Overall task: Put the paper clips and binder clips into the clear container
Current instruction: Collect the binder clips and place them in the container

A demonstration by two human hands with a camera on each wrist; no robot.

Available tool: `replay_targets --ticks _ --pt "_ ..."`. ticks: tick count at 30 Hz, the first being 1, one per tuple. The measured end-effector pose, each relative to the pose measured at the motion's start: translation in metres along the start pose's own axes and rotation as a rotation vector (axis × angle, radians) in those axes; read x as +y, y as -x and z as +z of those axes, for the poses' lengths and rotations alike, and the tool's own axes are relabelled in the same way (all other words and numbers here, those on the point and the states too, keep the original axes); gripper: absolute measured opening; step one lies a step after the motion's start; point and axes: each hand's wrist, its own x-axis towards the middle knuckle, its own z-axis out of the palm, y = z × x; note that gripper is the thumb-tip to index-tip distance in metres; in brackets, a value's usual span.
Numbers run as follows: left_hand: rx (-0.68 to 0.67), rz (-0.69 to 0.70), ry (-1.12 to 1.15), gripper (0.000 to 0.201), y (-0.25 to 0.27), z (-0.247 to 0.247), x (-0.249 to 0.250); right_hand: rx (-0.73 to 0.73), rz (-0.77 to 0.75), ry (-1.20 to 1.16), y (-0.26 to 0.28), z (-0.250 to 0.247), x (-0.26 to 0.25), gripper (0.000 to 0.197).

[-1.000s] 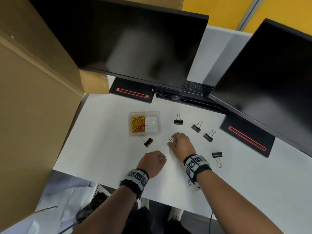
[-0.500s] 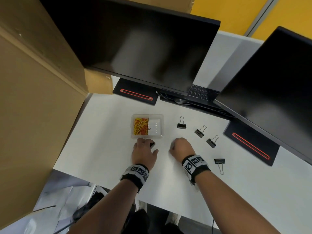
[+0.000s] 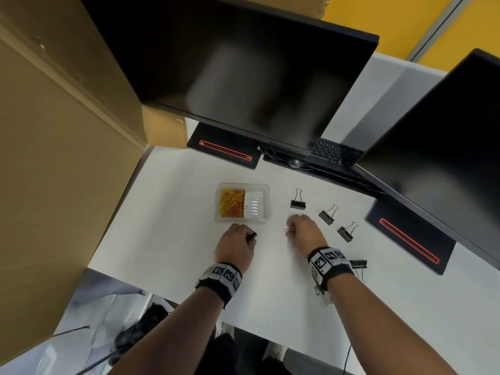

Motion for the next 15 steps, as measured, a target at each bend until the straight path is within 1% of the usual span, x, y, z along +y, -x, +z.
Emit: replay_targets --ticks 1,2,3,5,7,9,10,13,15 --pt "-0.002 0.000 0.001 0.020 0.000 0.000 0.000 -0.020 0.025 0.030 -0.005 0.000 -0.002 0.008" --pt "-0.003 0.000 0.005 0.020 0.000 0.000 0.000 -0.053 0.066 0.054 -0.009 0.000 -0.004 0.008" --pt "-0.003 0.000 0.011 0.020 0.000 0.000 0.000 -0.088 0.098 0.076 -0.011 0.000 -0.006 0.011" --pt "-0.004 0.004 0.017 0.020 0.000 -0.001 -0.001 -0.126 0.111 0.102 -0.012 -0.002 -0.008 0.016" --pt "-0.002 0.005 0.025 0.020 0.000 -0.002 -0.001 -0.124 0.104 0.094 -0.006 -0.004 -0.012 0.016" --pt "0.000 0.005 0.039 0.020 0.000 -0.001 -0.002 -0.092 0.107 0.086 0.004 -0.009 -0.016 0.013" --pt "0.001 0.008 0.047 0.020 0.000 -0.001 -0.002 -0.054 0.113 0.046 0.009 -0.013 -0.020 0.011" --pt "0.006 0.012 0.065 0.019 0.001 -0.001 -0.001 0.063 0.088 -0.239 0.014 -0.026 -0.047 0.004" --pt "-0.001 0.015 0.066 0.020 0.002 -0.001 -0.001 0.057 0.026 -0.380 0.008 -0.030 -0.072 0.004"
